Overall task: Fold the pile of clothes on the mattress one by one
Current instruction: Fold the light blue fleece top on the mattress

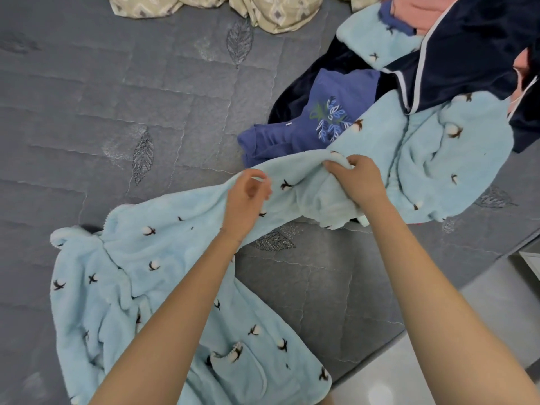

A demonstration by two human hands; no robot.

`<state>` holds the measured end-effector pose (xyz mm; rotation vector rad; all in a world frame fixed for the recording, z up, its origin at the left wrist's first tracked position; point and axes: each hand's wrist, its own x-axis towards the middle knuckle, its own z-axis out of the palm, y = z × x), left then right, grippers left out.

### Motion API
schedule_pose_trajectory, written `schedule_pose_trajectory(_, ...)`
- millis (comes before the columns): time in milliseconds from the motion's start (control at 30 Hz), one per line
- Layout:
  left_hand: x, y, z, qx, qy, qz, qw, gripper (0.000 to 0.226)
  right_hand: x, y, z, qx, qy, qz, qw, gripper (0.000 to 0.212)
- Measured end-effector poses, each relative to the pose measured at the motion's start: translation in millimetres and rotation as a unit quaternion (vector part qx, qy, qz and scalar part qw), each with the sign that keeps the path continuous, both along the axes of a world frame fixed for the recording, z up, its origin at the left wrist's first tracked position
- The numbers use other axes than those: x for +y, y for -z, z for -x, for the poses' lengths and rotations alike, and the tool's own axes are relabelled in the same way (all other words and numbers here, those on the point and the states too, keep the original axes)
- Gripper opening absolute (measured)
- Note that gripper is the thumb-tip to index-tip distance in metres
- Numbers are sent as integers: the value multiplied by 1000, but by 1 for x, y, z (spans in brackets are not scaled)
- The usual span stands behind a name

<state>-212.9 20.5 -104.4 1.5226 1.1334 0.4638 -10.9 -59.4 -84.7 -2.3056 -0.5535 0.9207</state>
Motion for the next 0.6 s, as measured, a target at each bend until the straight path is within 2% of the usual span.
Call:
schedule_pose_trajectory(67, -14, -10, -8, -63, 54, 83, 993, 10, 10, 1, 15, 33, 29, 5, 999, 32)
schedule_pose_trajectory(133, -22, -13, -6, -79, 71, 117, 987, 32, 20, 2, 31, 69, 54, 2, 996, 32)
schedule_pose_trajectory(233, -27, -12, 10, -67, 63, 120, 988, 72, 32, -5, 59, 96, 52, -21, 994, 42)
schedule_pose_trajectory(300, -29, -8, 24, -53, 45, 105, 992, 85, 38, -7, 81, 122, 16, -39, 992, 40)
schedule_pose_trajectory(367, -30, -7, 39, -25, 7, 81, 996, 78, 42, -8, 104, 167, -27, -46, 985, 32)
schedule_pose_trajectory(467, -29, -6, 71, 13, -91, 75, 993, 49, 47, -5, 143, 243, -78, -70, 964, 21)
schedule_pose_trajectory(533, -26, -4, 101, 11, -170, 81, 982, 31, 46, 1, 167, 210, -124, -83, 966, 27)
schedule_pose_trajectory(600, -23, 1, 139, 6, -234, 86, 968, 14, 43, 10, 189, 97, -213, -77, 969, 36)
